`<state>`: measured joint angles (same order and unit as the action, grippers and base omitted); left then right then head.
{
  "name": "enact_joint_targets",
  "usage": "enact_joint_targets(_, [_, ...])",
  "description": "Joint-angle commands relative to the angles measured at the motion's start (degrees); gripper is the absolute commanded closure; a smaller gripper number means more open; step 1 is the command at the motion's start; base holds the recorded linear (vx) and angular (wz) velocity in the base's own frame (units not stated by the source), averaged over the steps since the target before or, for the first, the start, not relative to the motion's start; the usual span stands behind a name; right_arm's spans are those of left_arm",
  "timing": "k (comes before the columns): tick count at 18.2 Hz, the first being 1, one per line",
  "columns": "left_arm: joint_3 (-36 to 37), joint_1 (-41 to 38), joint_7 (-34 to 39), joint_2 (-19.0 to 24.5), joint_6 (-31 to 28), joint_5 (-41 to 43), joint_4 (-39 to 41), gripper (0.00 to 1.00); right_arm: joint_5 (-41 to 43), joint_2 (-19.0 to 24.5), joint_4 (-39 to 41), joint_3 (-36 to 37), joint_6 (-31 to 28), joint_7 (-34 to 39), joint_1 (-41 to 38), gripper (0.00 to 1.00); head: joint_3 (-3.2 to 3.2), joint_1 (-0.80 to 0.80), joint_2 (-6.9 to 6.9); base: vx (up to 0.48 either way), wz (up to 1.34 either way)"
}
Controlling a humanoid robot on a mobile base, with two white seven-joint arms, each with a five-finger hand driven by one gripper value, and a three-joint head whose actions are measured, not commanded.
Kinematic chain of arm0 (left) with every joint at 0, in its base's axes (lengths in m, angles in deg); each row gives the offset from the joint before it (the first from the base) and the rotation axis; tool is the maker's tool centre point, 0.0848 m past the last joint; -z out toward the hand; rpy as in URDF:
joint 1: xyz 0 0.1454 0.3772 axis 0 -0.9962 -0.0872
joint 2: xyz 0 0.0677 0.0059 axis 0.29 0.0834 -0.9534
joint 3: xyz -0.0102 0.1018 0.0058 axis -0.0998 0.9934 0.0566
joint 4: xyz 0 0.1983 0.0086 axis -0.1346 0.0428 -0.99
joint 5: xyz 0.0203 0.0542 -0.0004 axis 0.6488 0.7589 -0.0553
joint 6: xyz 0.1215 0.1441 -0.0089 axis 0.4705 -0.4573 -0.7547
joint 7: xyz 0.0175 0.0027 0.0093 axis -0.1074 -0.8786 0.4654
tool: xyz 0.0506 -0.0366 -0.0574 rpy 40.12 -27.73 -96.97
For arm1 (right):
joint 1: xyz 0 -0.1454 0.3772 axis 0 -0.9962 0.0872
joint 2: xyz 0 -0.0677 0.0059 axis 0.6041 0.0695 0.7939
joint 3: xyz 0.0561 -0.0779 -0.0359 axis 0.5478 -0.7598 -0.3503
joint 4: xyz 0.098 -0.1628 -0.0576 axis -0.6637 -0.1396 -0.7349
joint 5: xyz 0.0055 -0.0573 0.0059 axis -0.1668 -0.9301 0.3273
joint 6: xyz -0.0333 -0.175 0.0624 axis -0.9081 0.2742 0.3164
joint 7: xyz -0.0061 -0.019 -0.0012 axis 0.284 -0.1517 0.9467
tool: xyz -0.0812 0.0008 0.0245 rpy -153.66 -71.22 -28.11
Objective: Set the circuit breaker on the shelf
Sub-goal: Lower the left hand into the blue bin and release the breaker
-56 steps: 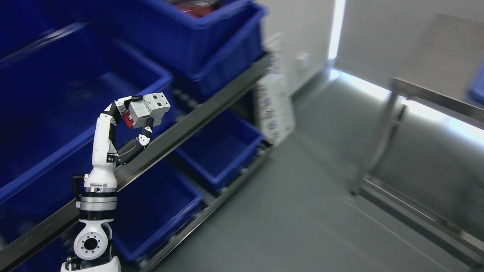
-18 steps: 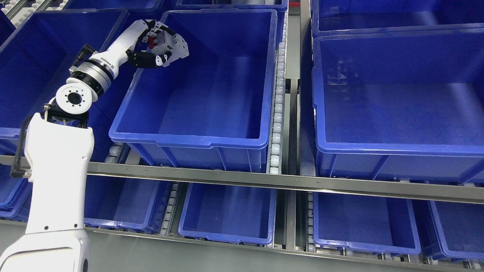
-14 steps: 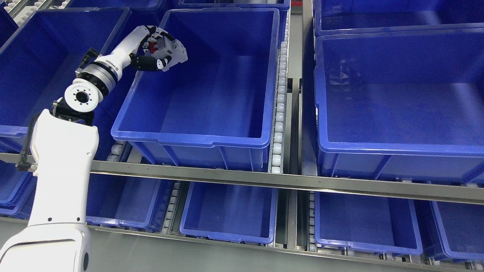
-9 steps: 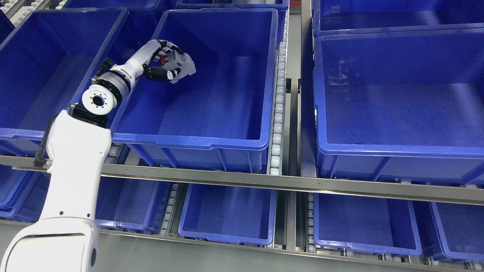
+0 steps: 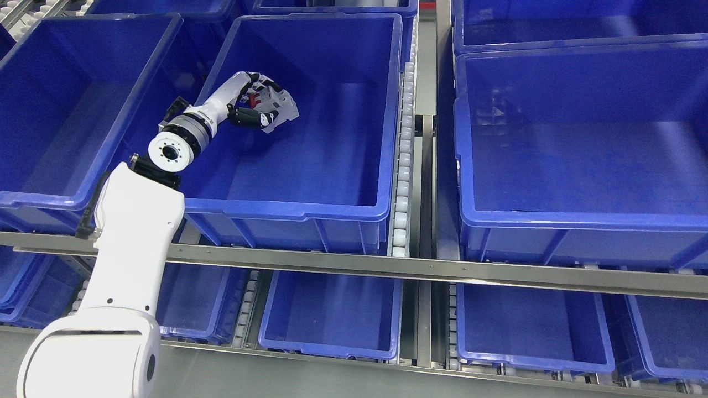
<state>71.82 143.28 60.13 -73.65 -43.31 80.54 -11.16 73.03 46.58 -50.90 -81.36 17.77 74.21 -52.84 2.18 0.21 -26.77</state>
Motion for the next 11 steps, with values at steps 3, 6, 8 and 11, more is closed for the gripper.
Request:
enact_joint_targets(3, [-0.03, 0.96, 3.23, -1.40, -0.11, 0.01, -6.60, 0.41, 0.05, -1.00, 0.00, 0.00, 3.31, 0.00, -0.88, 0.00, 0.00, 0.00, 0.00, 0.015, 0.00])
enact_joint_targets(6, [-0.55, 2.10, 3.33, -1.31, -0.11, -0.34, -6.16, 0.19, -0.04, -1.00, 0.00, 0.00, 3.31, 0.00, -0.88, 0.00, 0.00, 0.00, 0.00, 0.009, -0.03])
enact_joint_targets(8, [-3.79, 2.11, 3.42, -1.58, -0.02, -0.70, -4.33, 0.06, -0.04, -1.00, 0.00, 0.00, 3.31, 0.00, -0.88, 0.00, 0.00, 0.00, 0.00, 0.008, -0.02])
enact_joint_targets(11, [-15.88, 1.50, 4.72, -4.54, -0.11, -1.83, 2.68, 0.01, 0.05, -1.00, 0.00, 0.00, 3.31, 0.00, -0.88, 0.00, 0.00, 0.00, 0.00, 0.020, -0.01])
